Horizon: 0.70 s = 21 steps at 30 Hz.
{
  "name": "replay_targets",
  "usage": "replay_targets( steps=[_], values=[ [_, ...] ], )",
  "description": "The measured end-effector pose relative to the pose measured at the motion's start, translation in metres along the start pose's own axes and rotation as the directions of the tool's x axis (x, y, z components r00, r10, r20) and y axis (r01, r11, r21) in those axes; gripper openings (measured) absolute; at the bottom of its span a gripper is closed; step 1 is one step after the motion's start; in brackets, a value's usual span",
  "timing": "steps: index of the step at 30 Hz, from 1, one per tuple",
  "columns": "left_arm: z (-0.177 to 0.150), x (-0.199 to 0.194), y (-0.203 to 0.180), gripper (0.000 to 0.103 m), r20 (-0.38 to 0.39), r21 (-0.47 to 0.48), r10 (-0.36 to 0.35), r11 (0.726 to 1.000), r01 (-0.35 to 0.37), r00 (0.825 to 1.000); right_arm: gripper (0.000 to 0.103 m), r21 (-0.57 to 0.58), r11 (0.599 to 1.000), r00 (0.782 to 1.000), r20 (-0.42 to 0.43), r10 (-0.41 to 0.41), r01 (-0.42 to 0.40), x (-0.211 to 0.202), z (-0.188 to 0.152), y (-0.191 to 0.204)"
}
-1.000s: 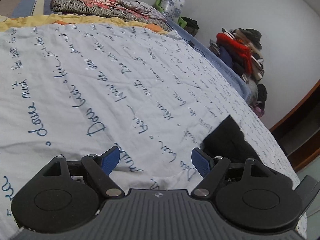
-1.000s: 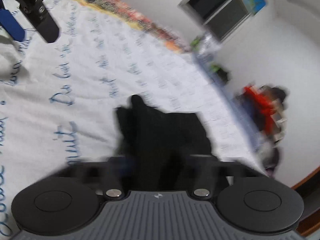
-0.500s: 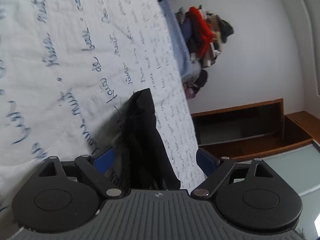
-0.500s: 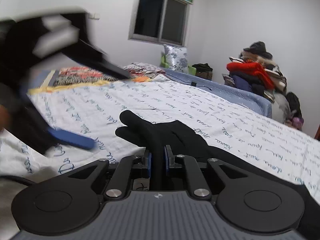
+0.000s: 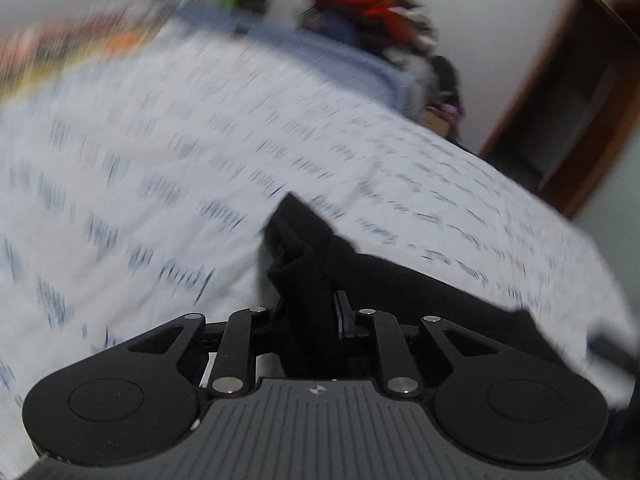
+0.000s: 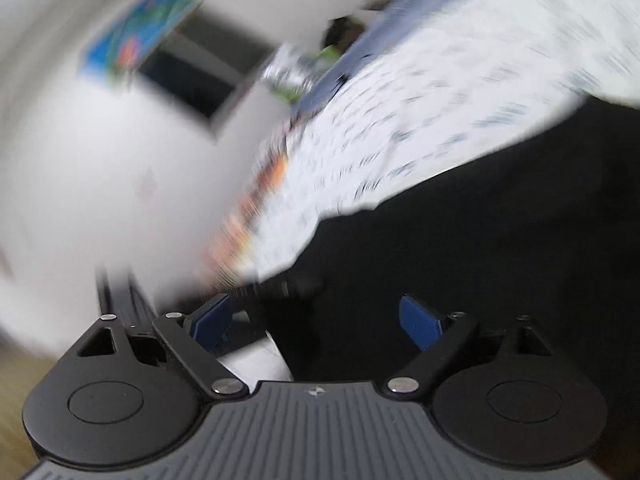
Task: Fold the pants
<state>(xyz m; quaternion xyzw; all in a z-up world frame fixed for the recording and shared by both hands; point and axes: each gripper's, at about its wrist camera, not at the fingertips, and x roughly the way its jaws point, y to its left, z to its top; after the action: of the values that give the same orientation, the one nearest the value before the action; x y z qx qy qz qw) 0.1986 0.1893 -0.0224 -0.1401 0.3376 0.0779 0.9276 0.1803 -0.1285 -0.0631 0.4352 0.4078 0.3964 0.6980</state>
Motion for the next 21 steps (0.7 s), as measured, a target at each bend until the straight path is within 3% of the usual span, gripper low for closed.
replay_targets(
  steps=[1,3,7,8,9,12,15,17,21],
  values=[
    [-0.007,-0.008,-0.024,0.019,0.036,0.108,0.003,0.994,-0.007,0.999,0.096,0.074,0.997,1.0,0.006,0.02,-0.02,-0.007,0.009,-0.011],
    [-0.029,-0.023,-0.065,0.021,0.087,0.292,-0.02,0.956,-0.006,0.996,0.103,0.147,0.989,1.0,-0.003,0.023,-0.023,-0.013,0.017,-0.025],
    [-0.082,-0.019,-0.12,0.023,0.068,0.487,-0.107,0.871,0.061,0.992,0.103,0.2,0.978,0.997,-0.039,0.07,-0.061,-0.01,0.014,-0.04],
    [-0.097,-0.016,-0.127,0.028,0.053,0.518,-0.123,0.852,0.078,0.991,0.103,0.204,0.976,0.996,-0.036,0.084,-0.075,-0.01,0.011,-0.039],
    [-0.109,-0.016,-0.13,0.039,0.072,0.537,-0.137,0.84,0.078,0.988,0.103,0.212,0.974,0.995,-0.035,0.095,-0.086,-0.009,0.011,-0.041],
    [-0.129,-0.036,-0.123,0.044,0.124,0.549,-0.227,0.827,0.124,0.966,0.103,0.192,0.977,0.995,-0.031,0.095,-0.087,-0.008,0.007,-0.044],
    [-0.139,-0.065,-0.104,0.052,0.139,0.565,-0.356,0.795,0.221,0.924,0.102,0.143,0.988,0.997,-0.057,0.057,-0.049,-0.008,0.009,-0.04],
    [-0.147,-0.081,-0.088,0.056,0.193,0.566,-0.332,0.806,0.172,0.923,0.102,0.067,0.998,0.995,-0.102,-0.006,0.013,0.006,0.012,-0.03],
    [-0.142,-0.088,-0.054,0.068,0.269,0.394,-0.162,0.918,0.045,0.949,0.09,-0.117,0.986,0.976,-0.169,-0.136,0.117,0.023,-0.003,-0.009]
  ],
)
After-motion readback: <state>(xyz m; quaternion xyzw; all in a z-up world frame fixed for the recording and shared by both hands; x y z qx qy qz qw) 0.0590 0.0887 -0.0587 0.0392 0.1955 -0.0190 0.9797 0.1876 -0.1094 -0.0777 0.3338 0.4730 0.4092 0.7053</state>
